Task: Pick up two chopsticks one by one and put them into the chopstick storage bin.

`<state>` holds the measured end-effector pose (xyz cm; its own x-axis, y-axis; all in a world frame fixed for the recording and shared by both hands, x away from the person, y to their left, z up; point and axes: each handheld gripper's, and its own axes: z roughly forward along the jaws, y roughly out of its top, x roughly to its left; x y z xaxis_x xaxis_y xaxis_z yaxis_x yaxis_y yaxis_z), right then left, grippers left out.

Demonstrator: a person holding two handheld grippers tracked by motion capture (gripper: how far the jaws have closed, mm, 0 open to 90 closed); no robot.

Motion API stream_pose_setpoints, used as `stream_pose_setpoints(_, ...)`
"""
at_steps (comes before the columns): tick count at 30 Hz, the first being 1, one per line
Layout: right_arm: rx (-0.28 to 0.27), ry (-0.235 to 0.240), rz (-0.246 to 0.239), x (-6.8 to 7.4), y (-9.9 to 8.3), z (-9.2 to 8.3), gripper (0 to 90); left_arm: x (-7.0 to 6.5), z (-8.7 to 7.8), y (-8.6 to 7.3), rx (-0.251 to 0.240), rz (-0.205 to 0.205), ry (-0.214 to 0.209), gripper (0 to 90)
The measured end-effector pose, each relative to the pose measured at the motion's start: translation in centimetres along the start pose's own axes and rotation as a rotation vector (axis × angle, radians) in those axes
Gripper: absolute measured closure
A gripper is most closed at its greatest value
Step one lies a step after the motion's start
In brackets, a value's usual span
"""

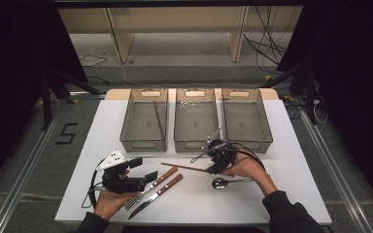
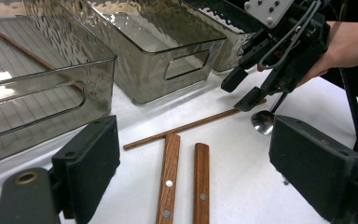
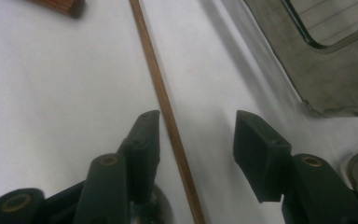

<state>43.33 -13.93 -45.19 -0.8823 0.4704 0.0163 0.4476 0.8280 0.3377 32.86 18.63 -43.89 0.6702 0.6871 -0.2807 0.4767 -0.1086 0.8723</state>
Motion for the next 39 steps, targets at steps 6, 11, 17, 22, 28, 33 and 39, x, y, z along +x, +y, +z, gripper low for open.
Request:
stream_pose_setpoints(6,0.038,0.01,-0.027,0.1,0.4,0.2,60.2,-0.3,0.0,-0.2,0.004,0.005,-0.002,15.9)
stream_pose_setpoints(11,0.056,0.019,-0.044,0.2,0.7,0.4,64.2,-0.5,0.1,-0.4,0.006,0.009,-0.005,15.9)
stream_pose_setpoints(17,0.09,0.029,-0.059,0.4,0.9,0.7,67.9,-0.7,0.1,-0.4,0.004,0.015,-0.004,15.9)
stream_pose_setpoints(22,0.118,0.011,-0.069,0.6,1.2,1.0,72.2,-0.6,0.1,-0.3,0.003,0.012,-0.002,15.9)
stream_pose_setpoints(28,0.147,-0.004,-0.086,0.8,1.6,1.0,74.0,-0.6,0.1,-0.3,0.004,0.012,-0.002,15.9)
stream_pose_setpoints(33,0.176,-0.011,-0.123,1.2,1.9,1.1,79.0,-0.5,0.0,-0.3,0.003,0.01,-0.003,15.9)
stream_pose_setpoints(39,0.187,-0.006,-0.12,1.2,2.1,1.2,81.6,-0.6,0.1,-0.3,0.005,0.011,0.001,15.9)
